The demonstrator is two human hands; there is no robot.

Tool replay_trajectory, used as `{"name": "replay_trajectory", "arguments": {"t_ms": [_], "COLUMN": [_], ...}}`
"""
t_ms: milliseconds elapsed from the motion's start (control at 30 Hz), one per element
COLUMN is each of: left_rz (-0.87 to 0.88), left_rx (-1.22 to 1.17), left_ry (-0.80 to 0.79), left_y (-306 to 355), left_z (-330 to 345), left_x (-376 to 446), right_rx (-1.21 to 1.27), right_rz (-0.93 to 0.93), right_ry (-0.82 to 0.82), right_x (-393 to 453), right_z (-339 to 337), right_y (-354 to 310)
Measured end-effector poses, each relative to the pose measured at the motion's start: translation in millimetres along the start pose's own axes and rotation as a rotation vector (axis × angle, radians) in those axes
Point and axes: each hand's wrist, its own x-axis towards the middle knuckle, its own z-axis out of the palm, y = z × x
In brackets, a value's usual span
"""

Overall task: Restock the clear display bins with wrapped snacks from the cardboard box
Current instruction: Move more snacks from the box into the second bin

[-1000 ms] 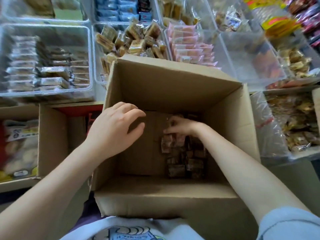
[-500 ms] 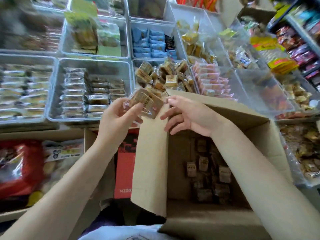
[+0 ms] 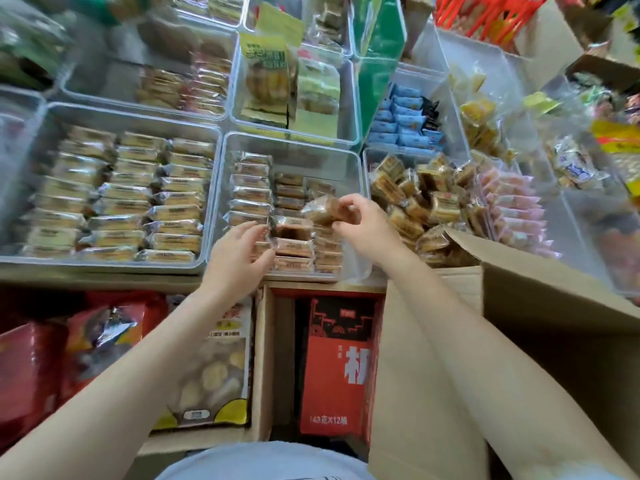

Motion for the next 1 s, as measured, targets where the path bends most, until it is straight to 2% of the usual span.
{"name": "replay_trajectory", "arguments": {"t_ms": [67, 200, 300, 433, 500, 600, 733, 933, 1000], "left_rz": [0.071, 0.162, 0.170, 0.208, 0.211, 0.205, 0.198, 0.151, 0.097], "left_rx": [0.249, 0.457, 0.477, 0.510, 0.510, 0.498, 0.506, 0.478, 0.415], "left_ry": [-0.056, -0.077, -0.070, -0.062, -0.065, -0.070, -0.085, -0.104, -0.088], "left_y": [-24, -40, -40, -43, -44, -45, -45, -39, -36], "left_z": [7, 18, 19, 21, 22, 23, 22, 15, 12], "left_x": [6, 7, 9, 10, 10, 10, 11, 8, 9], "right_rx": [-0.117, -0.301, -0.376, -0.548, -0.637, -0.644, -0.504, -0.620, -0.550], "right_rz": [-0.021, -0.039, 0.014, 0.095, 0.060, -0.037, 0.002, 0.050, -0.004], "right_ry": [0.071, 0.069, -0.046, -0.276, -0.334, -0.278, -0.210, -0.202, -0.205], "right_x": [26, 72, 96, 107, 106, 95, 73, 61, 39], "right_z": [11, 38, 64, 88, 92, 99, 110, 102, 84], "right_y": [-1, -9, -9, -7, -12, -13, 11, 1, -10]}}
